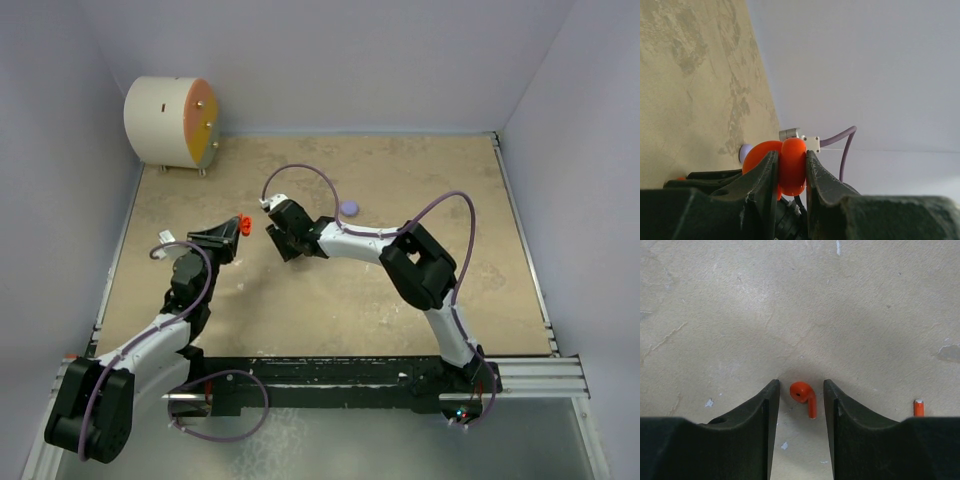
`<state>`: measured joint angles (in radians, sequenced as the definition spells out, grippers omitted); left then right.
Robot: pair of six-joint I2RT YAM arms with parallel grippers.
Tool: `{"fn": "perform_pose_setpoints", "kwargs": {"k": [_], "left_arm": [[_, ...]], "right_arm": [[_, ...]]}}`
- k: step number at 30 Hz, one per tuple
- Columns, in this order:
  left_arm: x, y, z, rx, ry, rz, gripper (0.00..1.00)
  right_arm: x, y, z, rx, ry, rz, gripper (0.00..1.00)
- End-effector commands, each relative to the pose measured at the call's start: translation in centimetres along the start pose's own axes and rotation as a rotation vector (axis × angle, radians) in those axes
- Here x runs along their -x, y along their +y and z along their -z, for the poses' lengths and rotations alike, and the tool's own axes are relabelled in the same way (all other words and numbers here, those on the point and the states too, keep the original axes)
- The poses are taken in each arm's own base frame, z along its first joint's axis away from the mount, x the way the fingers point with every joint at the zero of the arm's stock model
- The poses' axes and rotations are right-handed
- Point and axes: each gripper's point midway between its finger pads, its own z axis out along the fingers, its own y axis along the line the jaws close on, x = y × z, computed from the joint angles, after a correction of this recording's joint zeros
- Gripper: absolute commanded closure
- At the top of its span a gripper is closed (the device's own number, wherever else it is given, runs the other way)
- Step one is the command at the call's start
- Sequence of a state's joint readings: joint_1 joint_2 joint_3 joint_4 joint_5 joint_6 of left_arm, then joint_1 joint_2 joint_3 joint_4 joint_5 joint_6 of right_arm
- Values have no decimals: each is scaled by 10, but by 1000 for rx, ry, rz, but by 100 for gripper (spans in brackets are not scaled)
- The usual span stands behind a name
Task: Insert the wireless bluetooth earbuds into the charging case
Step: Pick up the earbud from the center of the board.
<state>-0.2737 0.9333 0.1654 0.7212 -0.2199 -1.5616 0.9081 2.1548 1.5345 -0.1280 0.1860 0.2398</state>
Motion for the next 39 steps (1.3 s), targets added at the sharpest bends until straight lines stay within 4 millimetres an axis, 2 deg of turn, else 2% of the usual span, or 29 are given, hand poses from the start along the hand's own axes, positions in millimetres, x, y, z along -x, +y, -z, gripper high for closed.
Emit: {"fn": "perform_pose_setpoints", "kwargs": {"k": [1,13,29,39], "left_arm": [[4,-16,1,-62,-6,37,100],[14,-19,9,-69,-43,60,100],[15,-19,9,-67,-46,65,100],[16,-20,9,-67,-47,65,100]], "right_arm": [[-9,-3,2,-38,57,-5,57],[-27,-4,-1,-63,163,3,58],[-49,-6,-2,-74,246,-7,64],[-53,-5,-4,-68,260,-6,65]]}}
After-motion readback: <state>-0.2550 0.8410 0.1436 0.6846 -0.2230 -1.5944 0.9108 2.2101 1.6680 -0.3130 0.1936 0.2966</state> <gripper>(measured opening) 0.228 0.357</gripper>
